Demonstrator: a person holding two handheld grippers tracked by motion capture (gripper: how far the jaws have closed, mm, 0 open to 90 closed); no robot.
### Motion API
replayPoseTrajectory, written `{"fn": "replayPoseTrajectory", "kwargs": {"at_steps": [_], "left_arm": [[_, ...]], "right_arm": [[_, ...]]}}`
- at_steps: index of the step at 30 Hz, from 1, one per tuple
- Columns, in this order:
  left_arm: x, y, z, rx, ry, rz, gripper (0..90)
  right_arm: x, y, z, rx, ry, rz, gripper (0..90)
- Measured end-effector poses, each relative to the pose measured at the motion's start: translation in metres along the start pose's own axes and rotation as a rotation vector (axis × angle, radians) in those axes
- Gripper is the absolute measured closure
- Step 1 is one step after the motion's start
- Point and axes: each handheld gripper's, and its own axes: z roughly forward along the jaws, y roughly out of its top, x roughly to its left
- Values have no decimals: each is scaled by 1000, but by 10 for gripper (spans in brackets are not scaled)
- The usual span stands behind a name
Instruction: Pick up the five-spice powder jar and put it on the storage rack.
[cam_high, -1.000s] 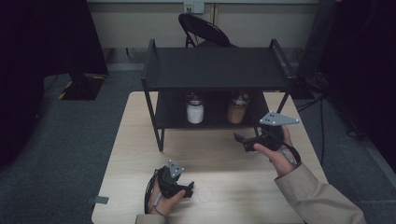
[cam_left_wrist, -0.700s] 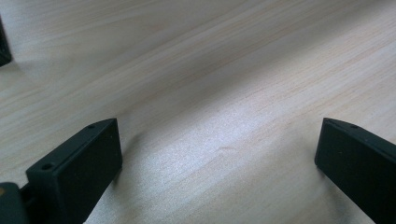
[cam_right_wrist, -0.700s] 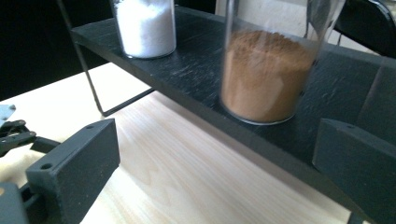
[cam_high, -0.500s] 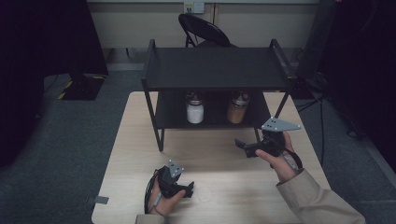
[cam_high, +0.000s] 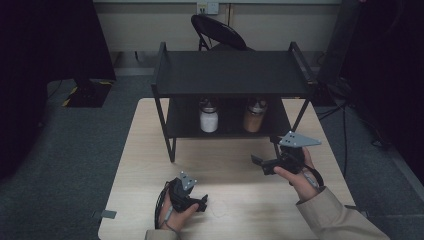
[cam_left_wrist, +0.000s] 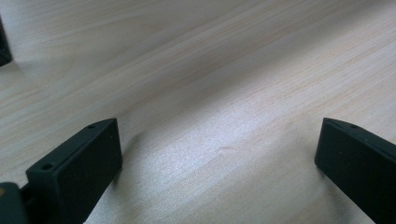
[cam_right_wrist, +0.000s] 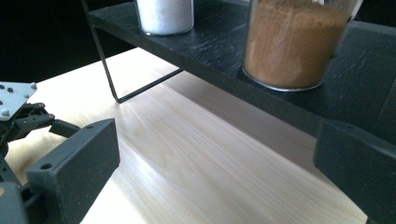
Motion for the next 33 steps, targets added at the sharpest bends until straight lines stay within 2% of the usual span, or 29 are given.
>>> {"fn": "replayPoseTrajectory", "kwargs": {"at_steps": [33], "left_arm": [[0, 0, 0, 0, 0, 0, 0]], "right_arm": [[1, -26, -3, 22, 38, 36, 0]]}}
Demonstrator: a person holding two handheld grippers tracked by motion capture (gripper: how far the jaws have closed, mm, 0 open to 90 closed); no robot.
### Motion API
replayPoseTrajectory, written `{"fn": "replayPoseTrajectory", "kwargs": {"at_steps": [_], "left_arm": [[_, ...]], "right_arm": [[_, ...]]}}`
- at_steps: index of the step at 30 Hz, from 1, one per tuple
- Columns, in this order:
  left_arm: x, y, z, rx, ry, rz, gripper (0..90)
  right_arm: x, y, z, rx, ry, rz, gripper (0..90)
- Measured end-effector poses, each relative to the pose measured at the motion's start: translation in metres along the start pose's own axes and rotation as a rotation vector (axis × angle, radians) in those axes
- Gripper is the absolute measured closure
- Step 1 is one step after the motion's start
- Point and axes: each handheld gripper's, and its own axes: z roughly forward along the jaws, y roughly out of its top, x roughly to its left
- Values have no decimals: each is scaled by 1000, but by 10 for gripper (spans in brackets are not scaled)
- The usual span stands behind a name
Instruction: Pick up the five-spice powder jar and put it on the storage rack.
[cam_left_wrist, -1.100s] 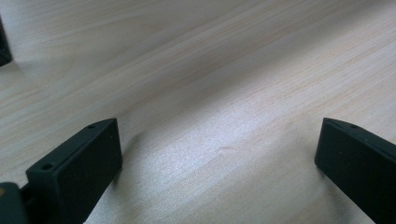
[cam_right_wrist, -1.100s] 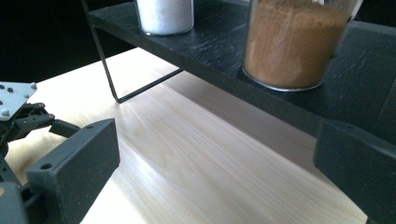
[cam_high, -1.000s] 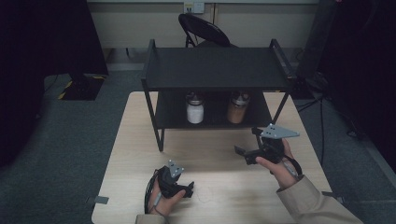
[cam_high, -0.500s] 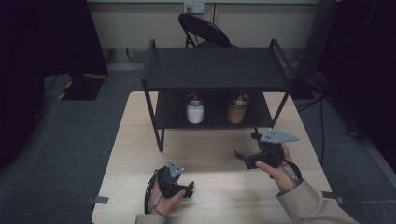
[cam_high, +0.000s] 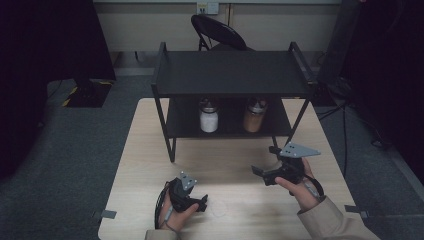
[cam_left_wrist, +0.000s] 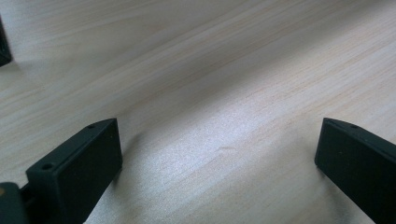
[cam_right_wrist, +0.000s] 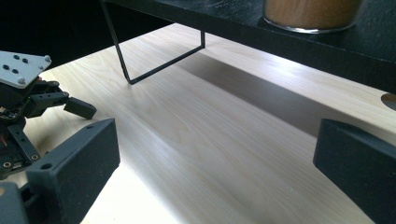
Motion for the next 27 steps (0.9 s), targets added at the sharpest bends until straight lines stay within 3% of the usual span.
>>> {"fn": "replayPoseTrajectory", "kwargs": {"at_steps": [27], "left_arm": [[0, 0, 0, 0, 0, 0, 0]], "right_arm": [[-4, -11, -5, 15, 23, 2, 0]]}}
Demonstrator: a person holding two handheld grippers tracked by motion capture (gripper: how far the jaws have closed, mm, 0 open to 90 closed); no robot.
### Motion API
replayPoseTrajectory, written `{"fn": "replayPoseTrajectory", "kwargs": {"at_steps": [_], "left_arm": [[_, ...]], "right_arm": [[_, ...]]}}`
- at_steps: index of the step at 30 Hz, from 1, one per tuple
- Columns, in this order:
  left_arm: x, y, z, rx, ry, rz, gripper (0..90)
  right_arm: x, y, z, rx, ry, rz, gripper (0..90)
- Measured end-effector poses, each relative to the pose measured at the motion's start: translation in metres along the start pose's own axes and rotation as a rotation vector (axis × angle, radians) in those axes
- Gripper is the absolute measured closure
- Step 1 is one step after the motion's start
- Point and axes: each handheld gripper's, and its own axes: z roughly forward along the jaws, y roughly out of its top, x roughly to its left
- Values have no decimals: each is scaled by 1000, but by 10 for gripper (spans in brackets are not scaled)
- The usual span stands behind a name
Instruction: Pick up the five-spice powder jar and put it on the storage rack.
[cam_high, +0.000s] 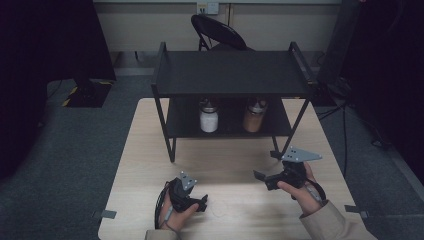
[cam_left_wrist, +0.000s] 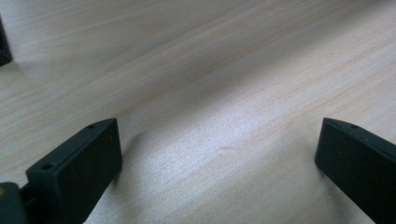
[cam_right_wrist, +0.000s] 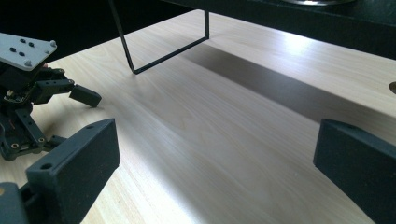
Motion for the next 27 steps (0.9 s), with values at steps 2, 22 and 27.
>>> {"fn": "replayPoseTrajectory", "kwargs": {"at_steps": [2, 22, 27], "left_arm": [[0, 0, 0, 0, 0, 0, 0], [0, 0, 0, 0, 0, 0, 0], [0, 0, 0, 0, 0, 0, 0]], "right_arm": [[0, -1, 0, 2, 1, 1, 0], [-9, -13, -5, 30, 29, -1, 0], [-11, -15, -6, 37, 37, 6, 0]]}}
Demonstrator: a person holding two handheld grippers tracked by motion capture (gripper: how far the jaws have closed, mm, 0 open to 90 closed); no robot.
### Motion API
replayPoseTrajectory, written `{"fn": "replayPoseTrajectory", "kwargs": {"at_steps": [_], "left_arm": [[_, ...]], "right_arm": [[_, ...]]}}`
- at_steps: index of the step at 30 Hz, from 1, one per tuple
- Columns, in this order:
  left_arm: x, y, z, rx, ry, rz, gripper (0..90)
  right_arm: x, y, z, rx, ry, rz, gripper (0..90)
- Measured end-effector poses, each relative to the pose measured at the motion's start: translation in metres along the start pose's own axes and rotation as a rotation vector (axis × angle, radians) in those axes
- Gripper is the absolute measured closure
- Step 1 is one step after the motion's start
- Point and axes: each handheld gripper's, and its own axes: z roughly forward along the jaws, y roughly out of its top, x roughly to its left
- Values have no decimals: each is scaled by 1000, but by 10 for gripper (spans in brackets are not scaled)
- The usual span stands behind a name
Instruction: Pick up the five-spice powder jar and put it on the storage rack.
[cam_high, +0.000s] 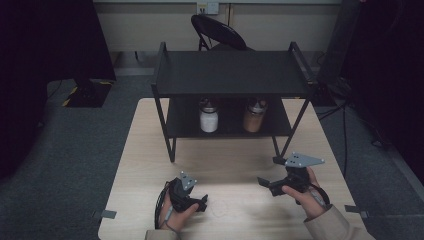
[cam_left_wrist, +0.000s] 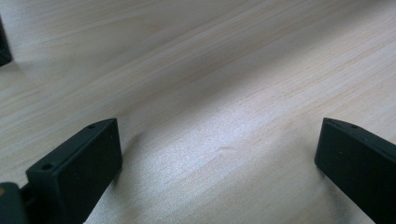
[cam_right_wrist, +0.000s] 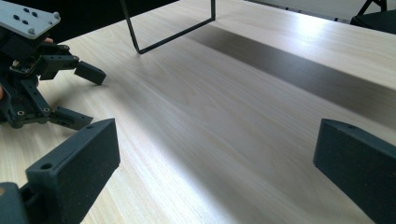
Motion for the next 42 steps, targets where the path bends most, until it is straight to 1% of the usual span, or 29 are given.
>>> {"fn": "replayPoseTrajectory", "kwargs": {"at_steps": [3, 20, 33, 42], "left_arm": [[0, 0, 0, 0, 0, 0, 0], [0, 0, 0, 0, 1, -2, 0], [0, 0, 0, 0, 2, -2, 0], [-1, 0, 0, 0, 2, -3, 0]], "right_arm": [[-1, -2, 0, 2, 7, 0, 0], [-4, -13, -5, 9, 11, 14, 0], [-9, -23, -9, 12, 11, 39, 0], [-13, -31, -13, 21, 15, 47, 0]]}}
